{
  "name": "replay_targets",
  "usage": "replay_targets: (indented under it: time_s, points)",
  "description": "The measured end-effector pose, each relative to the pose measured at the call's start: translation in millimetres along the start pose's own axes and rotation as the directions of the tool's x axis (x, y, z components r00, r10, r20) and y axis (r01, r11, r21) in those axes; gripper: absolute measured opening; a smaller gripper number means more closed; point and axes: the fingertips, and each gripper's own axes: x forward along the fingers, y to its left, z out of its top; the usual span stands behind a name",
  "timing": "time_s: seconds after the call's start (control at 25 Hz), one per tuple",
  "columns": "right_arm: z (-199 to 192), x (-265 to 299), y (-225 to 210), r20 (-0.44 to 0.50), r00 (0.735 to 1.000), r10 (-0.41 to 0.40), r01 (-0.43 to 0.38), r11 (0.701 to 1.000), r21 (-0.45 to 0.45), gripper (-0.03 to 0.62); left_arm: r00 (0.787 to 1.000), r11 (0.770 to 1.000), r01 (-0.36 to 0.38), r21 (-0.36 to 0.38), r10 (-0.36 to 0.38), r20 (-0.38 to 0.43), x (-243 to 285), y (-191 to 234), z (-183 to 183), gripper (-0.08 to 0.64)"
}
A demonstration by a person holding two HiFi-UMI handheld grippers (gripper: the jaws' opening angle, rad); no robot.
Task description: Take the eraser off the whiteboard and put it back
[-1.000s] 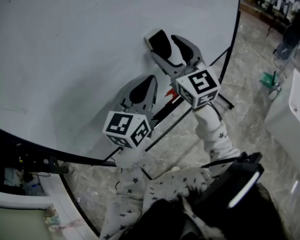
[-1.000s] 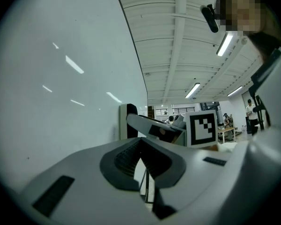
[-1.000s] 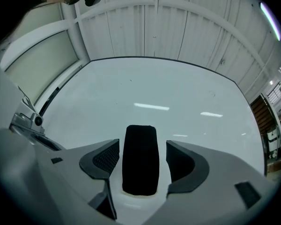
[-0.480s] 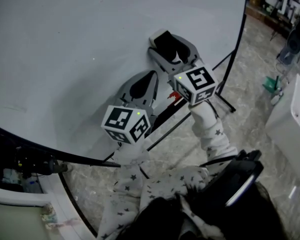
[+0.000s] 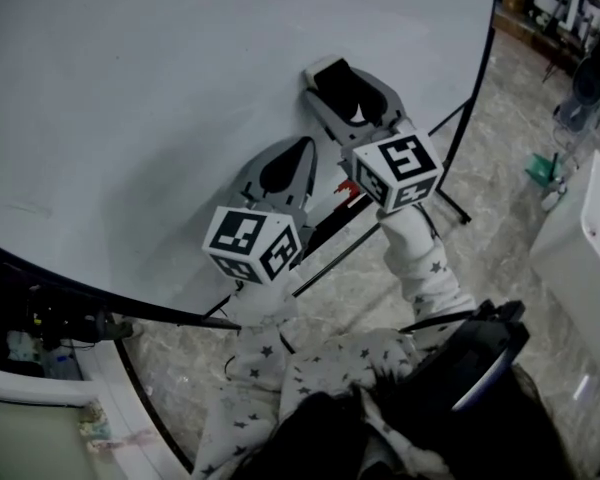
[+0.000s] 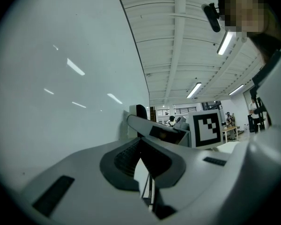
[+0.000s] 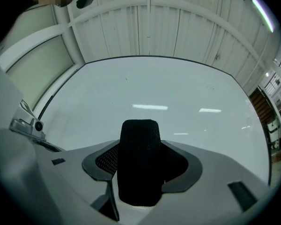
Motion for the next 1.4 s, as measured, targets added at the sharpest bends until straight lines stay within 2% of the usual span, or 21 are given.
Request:
replay_targets:
  time_s: [0.24, 0.48, 1.04, 1.4]
  points:
    - [-2.4, -7.9, 3.0, -0.023, 1.0, 0.01, -0.009, 0.999, 0.044, 0.256, 1.0, 1.0, -0.01, -0.005, 0.01, 0.009, -6.2, 7.9, 6.0, 0.002]
    - [10.8, -56.7, 9.7, -0.032, 0.999, 0.03, -0.028, 0.997, 0.076, 0.258, 1.0, 1.0, 0.019, 0.006, -0.019, 0.004, -20.7, -34.7, 6.8, 0.002]
    - [17.0, -83.4, 31.6, -0.072, 0.995, 0.062, -0.051, 0.989, 0.135, 0.258, 0.999, 0.997, 0.036, -0.073, -0.037, -0.013, -35.9, -37.6, 4.4, 0.002]
    - [14.0, -84.3, 33.2, -0.068, 0.996, 0.06, -0.049, 0.988, 0.149, 0.258, 0.997, 0.995, 0.058, -0.076, -0.061, -0.041, -37.2, -40.2, -2.0, 0.001]
